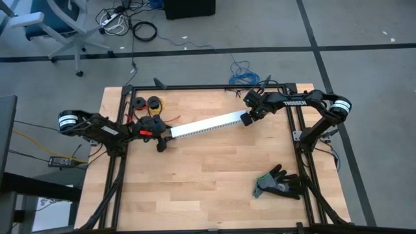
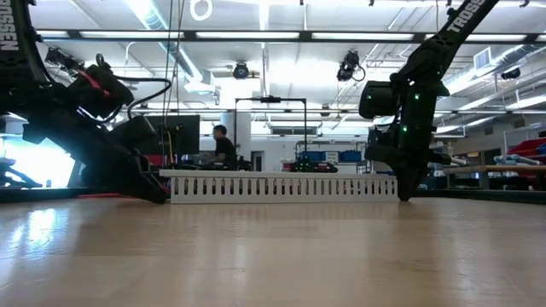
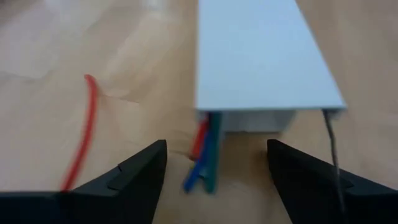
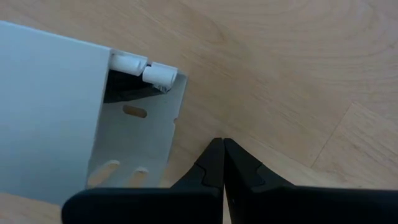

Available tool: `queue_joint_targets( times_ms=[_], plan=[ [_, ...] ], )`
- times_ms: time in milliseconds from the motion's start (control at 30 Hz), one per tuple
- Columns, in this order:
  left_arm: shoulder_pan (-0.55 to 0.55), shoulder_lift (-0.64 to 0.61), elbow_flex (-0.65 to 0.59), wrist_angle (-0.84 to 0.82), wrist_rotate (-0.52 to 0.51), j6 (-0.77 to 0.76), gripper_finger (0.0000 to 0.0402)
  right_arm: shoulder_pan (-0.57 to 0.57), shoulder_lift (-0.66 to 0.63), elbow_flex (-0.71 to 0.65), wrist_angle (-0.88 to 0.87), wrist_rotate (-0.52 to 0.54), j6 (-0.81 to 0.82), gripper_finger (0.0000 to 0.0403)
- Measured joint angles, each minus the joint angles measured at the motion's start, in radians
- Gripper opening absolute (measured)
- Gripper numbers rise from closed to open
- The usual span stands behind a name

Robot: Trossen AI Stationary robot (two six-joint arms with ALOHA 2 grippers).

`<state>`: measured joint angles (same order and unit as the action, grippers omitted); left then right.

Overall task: Ziptie cables
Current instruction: Close the white cable duct

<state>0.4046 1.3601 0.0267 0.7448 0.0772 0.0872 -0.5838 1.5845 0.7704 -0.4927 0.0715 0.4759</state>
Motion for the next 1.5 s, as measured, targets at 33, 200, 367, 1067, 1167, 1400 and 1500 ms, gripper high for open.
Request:
queue_joint_targets(
  times_ms=[33, 200, 367, 1067, 1167, 1400, 1500],
  plan=[
    [0.001, -0.007, 0.005, -0.005, -0.010, 0.003, 0.0285, 0.000, 0.000, 0.000, 0.000, 0.000, 0.000, 0.0000],
    [0.002, -0.088, 0.015, -0.034, -0.013, 0.014, 0.0284, 0.000, 0.000, 0.000, 0.000, 0.002, -0.001, 0.0000],
    [0.002, -0.245, 0.014, -0.204, -0.008, 0.003, 0.0284, 0.000, 0.000, 0.000, -0.001, 0.003, -0.008, 0.0000],
    [0.002, -0.502, 0.361, -1.000, -0.010, -0.065, 0.0197, 0.000, 0.000, 0.000, 0.002, 0.003, -0.009, 0.0000],
    [0.002, -0.489, 0.399, -1.064, -0.042, -0.106, 0.0130, 0.000, 0.000, 0.000, 0.002, 0.003, -0.013, 0.0000],
    [0.002, -0.436, 0.411, -1.167, -0.049, -0.219, 0.0009, 0.000, 0.000, 0.000, 0.005, 0.003, -0.015, 0.0000],
    [0.002, -0.375, 0.411, -1.183, -0.047, -0.265, 0.0008, 0.000, 0.000, 0.000, 0.008, 0.003, -0.025, 0.0000]
  ],
)
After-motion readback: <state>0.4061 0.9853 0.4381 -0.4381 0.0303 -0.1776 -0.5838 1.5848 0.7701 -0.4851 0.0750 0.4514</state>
